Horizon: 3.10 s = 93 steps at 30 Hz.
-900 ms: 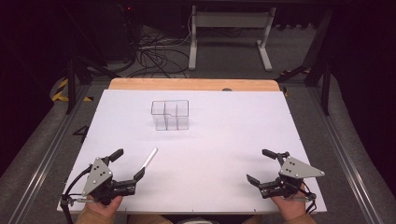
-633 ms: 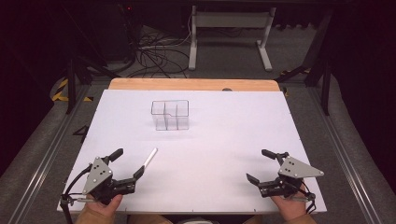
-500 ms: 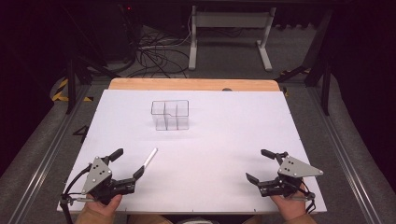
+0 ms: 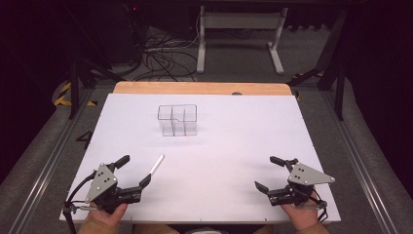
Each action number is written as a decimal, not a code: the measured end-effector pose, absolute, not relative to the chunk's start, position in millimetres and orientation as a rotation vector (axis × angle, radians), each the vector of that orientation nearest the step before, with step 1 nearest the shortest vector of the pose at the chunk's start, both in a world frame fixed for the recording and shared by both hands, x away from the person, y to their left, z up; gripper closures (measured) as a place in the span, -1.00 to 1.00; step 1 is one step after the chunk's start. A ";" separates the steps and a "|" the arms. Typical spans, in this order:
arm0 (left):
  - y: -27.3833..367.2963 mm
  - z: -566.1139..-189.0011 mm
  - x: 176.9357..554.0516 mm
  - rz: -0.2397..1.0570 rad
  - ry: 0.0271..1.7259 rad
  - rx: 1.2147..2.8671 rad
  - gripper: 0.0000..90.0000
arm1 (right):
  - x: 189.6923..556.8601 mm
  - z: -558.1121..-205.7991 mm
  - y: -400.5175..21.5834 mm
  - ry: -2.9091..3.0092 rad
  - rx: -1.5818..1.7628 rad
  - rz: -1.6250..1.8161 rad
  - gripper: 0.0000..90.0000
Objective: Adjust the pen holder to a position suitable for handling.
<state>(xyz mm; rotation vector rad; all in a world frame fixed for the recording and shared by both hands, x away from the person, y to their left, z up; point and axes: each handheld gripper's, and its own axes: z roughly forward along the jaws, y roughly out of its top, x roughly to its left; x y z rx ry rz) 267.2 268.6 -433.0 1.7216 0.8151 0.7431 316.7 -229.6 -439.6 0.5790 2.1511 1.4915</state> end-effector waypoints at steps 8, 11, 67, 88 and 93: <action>266.1 -428.4 271.5 0.666 0.809 1.740 -0.78 | 316.8 -440.6 -230.5 2.160 0.575 1.499 -0.83; 267.3 -424.8 274.2 0.660 0.805 1.748 -0.81 | 316.8 -440.8 -230.5 2.161 0.575 1.499 -0.83; 237.0 -365.1 380.2 0.623 0.700 2.068 -0.34 | 314.2 -445.1 -232.8 2.200 0.576 1.519 -0.83; 213.6 -362.4 442.9 0.575 0.701 2.237 -0.18 | 315.2 -446.7 -233.4 2.228 0.568 1.529 -0.83; 206.0 -363.9 456.0 0.579 0.685 2.281 -0.18 | 316.1 -447.3 -234.0 2.230 0.565 1.530 -0.83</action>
